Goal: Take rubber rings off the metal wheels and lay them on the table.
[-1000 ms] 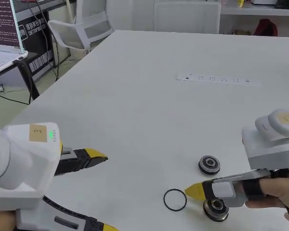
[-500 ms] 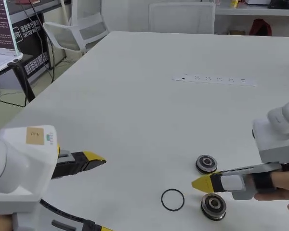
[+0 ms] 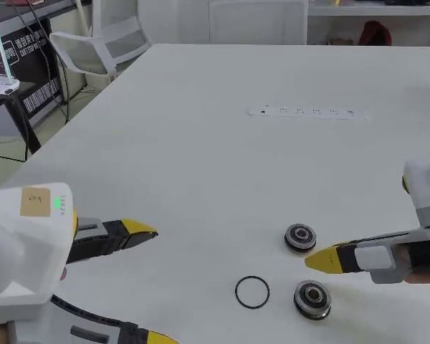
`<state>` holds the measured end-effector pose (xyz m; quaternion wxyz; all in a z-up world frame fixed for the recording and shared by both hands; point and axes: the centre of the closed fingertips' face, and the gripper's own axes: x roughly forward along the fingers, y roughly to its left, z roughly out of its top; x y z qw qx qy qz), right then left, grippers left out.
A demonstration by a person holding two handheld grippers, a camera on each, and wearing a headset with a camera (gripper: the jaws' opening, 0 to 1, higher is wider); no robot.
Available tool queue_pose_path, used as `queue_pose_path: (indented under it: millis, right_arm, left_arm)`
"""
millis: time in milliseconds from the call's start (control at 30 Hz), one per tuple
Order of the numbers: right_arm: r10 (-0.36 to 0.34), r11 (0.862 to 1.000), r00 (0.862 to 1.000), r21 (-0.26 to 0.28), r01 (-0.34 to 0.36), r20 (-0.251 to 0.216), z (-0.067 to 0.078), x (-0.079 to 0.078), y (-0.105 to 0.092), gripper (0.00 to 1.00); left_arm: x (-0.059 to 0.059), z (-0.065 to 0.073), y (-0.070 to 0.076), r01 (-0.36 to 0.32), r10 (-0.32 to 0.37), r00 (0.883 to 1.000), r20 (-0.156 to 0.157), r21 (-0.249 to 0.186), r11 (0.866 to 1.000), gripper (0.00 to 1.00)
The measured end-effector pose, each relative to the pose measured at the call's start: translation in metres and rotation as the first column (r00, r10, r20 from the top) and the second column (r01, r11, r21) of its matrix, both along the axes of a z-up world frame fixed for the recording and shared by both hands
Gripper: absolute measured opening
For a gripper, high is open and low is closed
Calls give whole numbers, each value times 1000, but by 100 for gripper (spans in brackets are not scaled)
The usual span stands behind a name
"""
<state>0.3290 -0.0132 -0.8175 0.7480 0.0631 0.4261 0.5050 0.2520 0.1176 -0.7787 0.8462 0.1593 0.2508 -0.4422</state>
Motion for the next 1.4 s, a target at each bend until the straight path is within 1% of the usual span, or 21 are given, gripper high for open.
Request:
queue_pose_path:
  millis: [67,167,200,267,300,333,367,400,433,500,600,700,767,900,967,1000,1033,1100,1167,1300,1400]
  right_arm:
    - [1,1000,1000,-1,-1,13,2,1,-3,17]
    - [-2,1000,1000,9,2,15,3,-2,-10,17]
    - [1,1000,1000,15,-2,15,4,-4,-11,17]
    - [3,1000,1000,19,-4,25,2,-9,-17,17]
    - [13,1000,999,17,-14,36,0,-12,-20,18]
    - [19,1000,999,8,-19,43,-3,-14,-24,19]
    - [25,1000,998,-8,-25,58,-7,-16,-29,19]
    - [26,1000,998,-18,-24,63,-11,-18,-33,19]
    - [24,999,998,-30,-22,63,-15,-21,-37,19]
    - [18,999,998,-32,-16,66,-20,-26,-42,19]
    - [0,1000,998,-13,0,58,-25,-33,-43,19]
    - [13,1000,998,-23,-11,63,-33,-40,-41,20]
    - [25,999,997,-29,-23,68,-36,-42,-38,22]
    - [59,998,991,-41,-54,123,-37,-39,-32,24]
    - [91,996,980,-33,-87,175,-34,-38,-26,25]
    - [98,995,978,-37,-93,183,-34,-38,-26,25]
    - [109,994,975,-44,-102,196,-34,-37,-25,25]
    - [128,991,966,-60,-117,225,-35,-36,-25,25]
    - [139,990,960,-69,-126,245,-37,-33,-26,25]
    - [144,989,950,-62,-131,276,-38,-29,-25,25]
    - [150,988,952,-63,-138,267,-41,-29,-25,23]
  left_arm:
    - [-1,3,-2,9,-9,1000,-1,5,1000,84]
    - [-3,11,-12,73,-73,997,18,24,997,82]
    - [-3,13,-15,88,-88,996,18,26,996,81]
    - [-4,20,-26,127,-127,992,12,11,992,79]
    - [-5,24,-32,146,-146,989,17,-8,989,79]
    - [-5,30,-41,173,-172,985,29,-35,984,79]
    - [-6,33,-46,187,-186,982,34,-50,981,78]
    - [-5,36,-51,201,-199,979,36,-61,978,78]
    - [-4,37,-53,206,-204,978,38,-59,977,77]
    - [1,36,-59,218,-216,975,45,-47,975,77]
    - [8,37,-68,236,-234,971,53,-34,971,76]
    - [15,38,-80,278,-277,959,65,-14,960,74]
    - [20,43,-89,306,-303,949,81,-18,952,73]
    - [32,50,-106,330,-324,939,114,-34,944,71]
    - [39,52,-116,336,-327,936,127,-52,941,68]
    - [42,52,-120,336,-325,936,133,-64,940,67]
    - [45,51,-124,335,-323,936,137,-76,939,65]
    - [48,46,-131,343,-330,936,119,-101,934,62]
    - [53,41,-138,328,-317,943,101,-131,935,61]
    - [58,25,-143,323,-313,945,94,-130,937,57]
    - [59,13,-145,330,-322,944,78,-127,936,49]
